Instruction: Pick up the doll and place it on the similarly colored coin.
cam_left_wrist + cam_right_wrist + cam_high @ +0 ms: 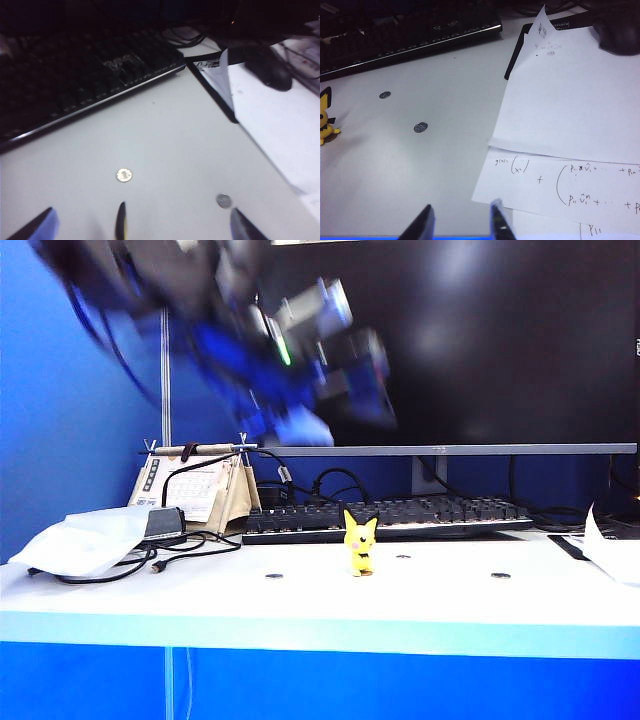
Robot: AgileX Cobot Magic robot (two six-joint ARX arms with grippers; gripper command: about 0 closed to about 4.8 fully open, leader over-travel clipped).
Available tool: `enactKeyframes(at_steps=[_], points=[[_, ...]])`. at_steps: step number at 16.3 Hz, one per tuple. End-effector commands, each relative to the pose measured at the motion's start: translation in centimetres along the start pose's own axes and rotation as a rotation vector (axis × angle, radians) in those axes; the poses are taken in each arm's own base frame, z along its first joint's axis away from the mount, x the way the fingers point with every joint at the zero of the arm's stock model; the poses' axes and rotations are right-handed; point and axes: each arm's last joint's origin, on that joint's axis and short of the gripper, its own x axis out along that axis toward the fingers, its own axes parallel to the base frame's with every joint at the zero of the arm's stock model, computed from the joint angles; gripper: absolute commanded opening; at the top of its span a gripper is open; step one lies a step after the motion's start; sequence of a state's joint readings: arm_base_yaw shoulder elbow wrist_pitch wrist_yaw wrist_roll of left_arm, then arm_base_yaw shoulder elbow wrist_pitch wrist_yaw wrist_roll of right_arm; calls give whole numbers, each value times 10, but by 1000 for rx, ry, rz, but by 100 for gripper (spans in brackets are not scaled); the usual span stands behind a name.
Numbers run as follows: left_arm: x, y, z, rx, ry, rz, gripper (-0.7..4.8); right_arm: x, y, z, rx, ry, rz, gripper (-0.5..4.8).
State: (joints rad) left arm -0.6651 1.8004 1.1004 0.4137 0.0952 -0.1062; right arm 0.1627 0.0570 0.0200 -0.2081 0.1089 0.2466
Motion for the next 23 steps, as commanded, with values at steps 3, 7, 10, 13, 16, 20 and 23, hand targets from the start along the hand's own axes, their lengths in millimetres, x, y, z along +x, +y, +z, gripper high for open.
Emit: enactKeyframes(at_steps=[3, 7, 10, 13, 16, 20, 23], points=[[-84, -13, 42, 86, 19, -18, 35, 0, 0, -1, 2, 10, -3, 148], [-173, -18, 29, 84, -59, 55, 17, 0, 0, -1, 2, 10, -3, 148], [-225, -17, -5, 36, -108, 112, 18, 0, 0, -1, 2, 10, -3, 148], [-267, -16, -41, -1, -195, 163, 18, 0, 0, -1, 2, 9, -5, 148], [-297, -10, -81, -83, -240, 306, 21, 0, 0, -1, 2, 10, -3, 148], [-301, -6, -118, -174, -132, 353, 21, 0, 0, 0, 4, -2, 0, 148], [-294, -2, -130, -221, -119, 398, 21, -2, 0, 1, 6, -18, 4, 148]])
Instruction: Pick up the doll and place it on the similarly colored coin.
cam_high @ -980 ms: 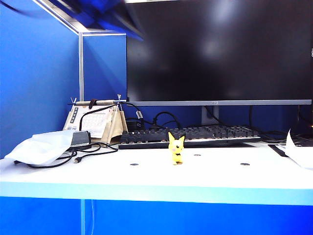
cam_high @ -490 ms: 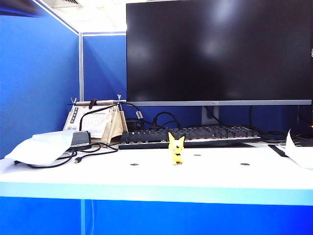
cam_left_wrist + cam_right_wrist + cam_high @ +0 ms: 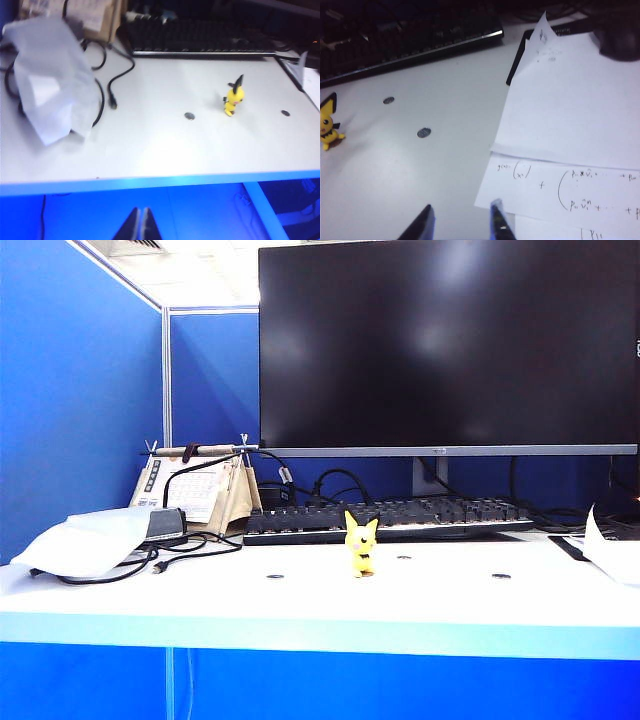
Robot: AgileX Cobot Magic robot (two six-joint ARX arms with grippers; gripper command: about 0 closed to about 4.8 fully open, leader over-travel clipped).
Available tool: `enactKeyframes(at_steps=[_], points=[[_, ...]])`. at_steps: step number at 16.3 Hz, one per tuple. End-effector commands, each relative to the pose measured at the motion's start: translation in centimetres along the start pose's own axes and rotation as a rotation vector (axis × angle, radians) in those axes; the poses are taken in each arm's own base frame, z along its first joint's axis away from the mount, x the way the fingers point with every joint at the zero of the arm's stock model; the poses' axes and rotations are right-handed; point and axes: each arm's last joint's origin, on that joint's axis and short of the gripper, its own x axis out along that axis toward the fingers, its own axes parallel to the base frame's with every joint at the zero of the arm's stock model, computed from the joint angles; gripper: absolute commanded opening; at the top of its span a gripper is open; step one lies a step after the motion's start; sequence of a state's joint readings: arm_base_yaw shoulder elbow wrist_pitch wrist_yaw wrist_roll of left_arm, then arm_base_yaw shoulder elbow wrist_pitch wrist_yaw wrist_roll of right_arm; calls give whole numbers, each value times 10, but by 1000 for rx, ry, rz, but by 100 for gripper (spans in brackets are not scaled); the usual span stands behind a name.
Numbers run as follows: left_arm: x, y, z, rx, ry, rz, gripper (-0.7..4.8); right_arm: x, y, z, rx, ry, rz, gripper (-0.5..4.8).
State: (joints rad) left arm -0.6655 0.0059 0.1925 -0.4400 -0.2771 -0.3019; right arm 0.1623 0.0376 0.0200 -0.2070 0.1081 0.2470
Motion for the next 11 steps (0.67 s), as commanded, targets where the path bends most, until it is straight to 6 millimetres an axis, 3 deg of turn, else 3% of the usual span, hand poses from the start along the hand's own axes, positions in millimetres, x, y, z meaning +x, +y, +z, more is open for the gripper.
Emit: enactKeyframes(at_steps=[1, 5, 11], points=[[6, 3, -10, -27, 10, 51, 21, 0, 0, 0, 3, 2, -2, 148], [15, 10, -31, -31, 44, 169, 21, 0, 0, 0, 3, 2, -2, 148], [15, 9, -31, -41, 50, 151, 22, 0, 0, 0, 3, 2, -2, 148]])
